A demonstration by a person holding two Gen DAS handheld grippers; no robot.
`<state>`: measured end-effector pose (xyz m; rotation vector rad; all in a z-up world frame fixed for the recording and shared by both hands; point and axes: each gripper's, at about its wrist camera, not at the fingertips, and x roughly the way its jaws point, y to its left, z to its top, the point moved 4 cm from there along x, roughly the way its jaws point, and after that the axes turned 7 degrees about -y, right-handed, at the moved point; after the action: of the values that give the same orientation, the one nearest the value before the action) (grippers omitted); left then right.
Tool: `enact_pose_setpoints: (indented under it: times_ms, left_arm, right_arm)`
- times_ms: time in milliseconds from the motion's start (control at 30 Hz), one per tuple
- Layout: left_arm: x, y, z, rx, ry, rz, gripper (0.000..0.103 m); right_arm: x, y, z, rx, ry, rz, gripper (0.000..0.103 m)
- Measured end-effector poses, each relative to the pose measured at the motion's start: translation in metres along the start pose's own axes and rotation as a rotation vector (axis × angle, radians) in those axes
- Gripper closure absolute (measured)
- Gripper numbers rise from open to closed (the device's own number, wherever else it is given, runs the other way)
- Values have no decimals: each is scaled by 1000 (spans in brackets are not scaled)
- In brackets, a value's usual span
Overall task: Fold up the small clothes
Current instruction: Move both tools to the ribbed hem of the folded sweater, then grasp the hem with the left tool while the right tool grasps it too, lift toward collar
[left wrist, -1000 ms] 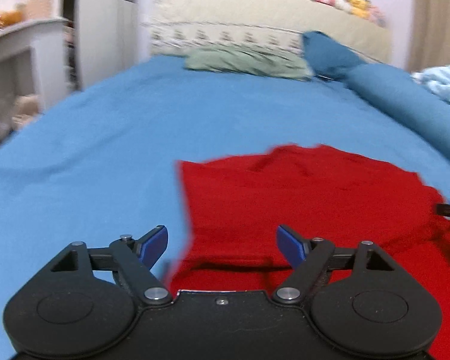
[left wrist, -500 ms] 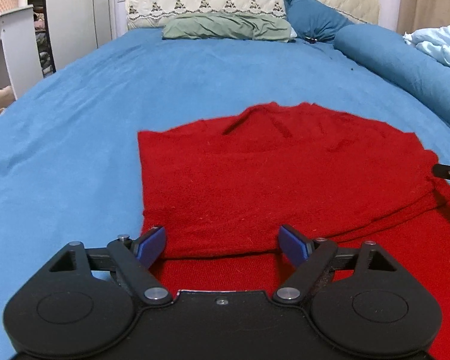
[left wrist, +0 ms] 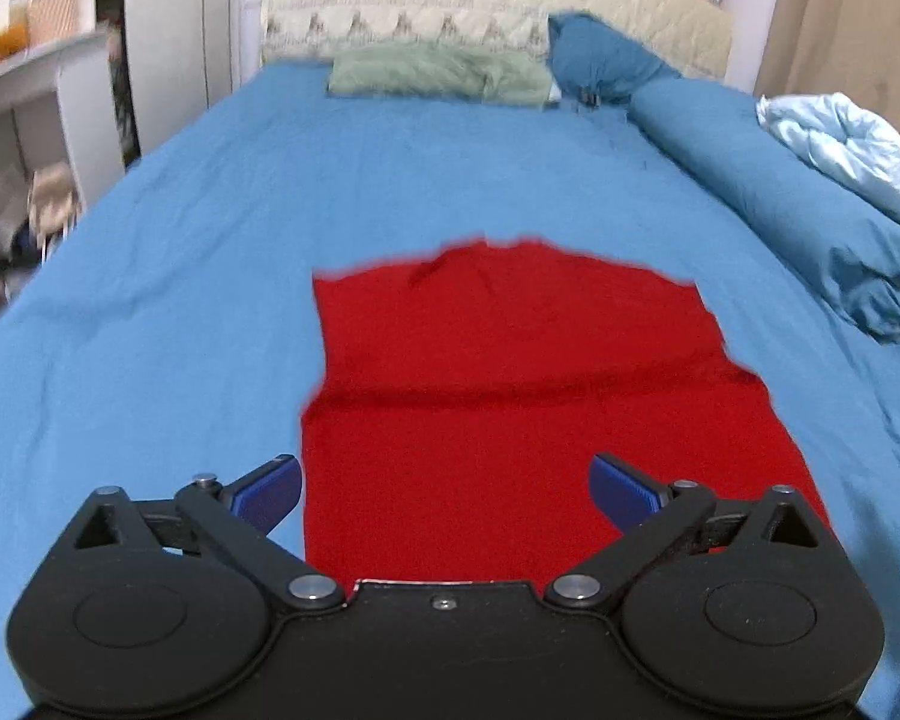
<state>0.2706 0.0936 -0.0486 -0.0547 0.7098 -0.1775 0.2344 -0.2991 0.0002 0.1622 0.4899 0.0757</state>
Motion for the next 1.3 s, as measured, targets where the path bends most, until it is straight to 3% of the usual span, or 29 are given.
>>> enact_pose_setpoints:
  times_ms: [167, 367, 600, 633, 733, 1033, 1100, 1200, 1300]
  left_arm:
    - [-24, 9, -59, -74, 100, 3, 0]
    - [-31, 13, -122, -140, 186, 11, 0]
    - [-18, 8, -155, -102, 245, 32, 1]
    - [-17, 7, -157, -100, 249, 32, 1]
    - [-12, 8, -163, -90, 257, 44, 10]
    - [-14, 9, -177, -44, 228, 70, 25]
    - [-16, 10, -178, -51, 227, 66, 35]
    - [-20, 10, -179, -59, 225, 57, 48]
    - [-23, 11, -176, -73, 227, 42, 75]
  right_arm:
    - [-48, -8, -58, 51, 138, 9, 0]
    - [-68, -9, -136, 74, 273, -50, 0]
    - [-72, 3, -186, 106, 341, -114, 0]
    - [-71, 4, -191, 103, 352, -125, 5]
    - [-65, 5, -198, 121, 378, -129, 19]
    - [-54, 11, -208, 74, 374, -136, 32]
    - [-54, 11, -208, 72, 371, -137, 35]
    - [-54, 12, -208, 71, 371, -126, 53]
    - [-53, 14, -208, 67, 375, -107, 67]
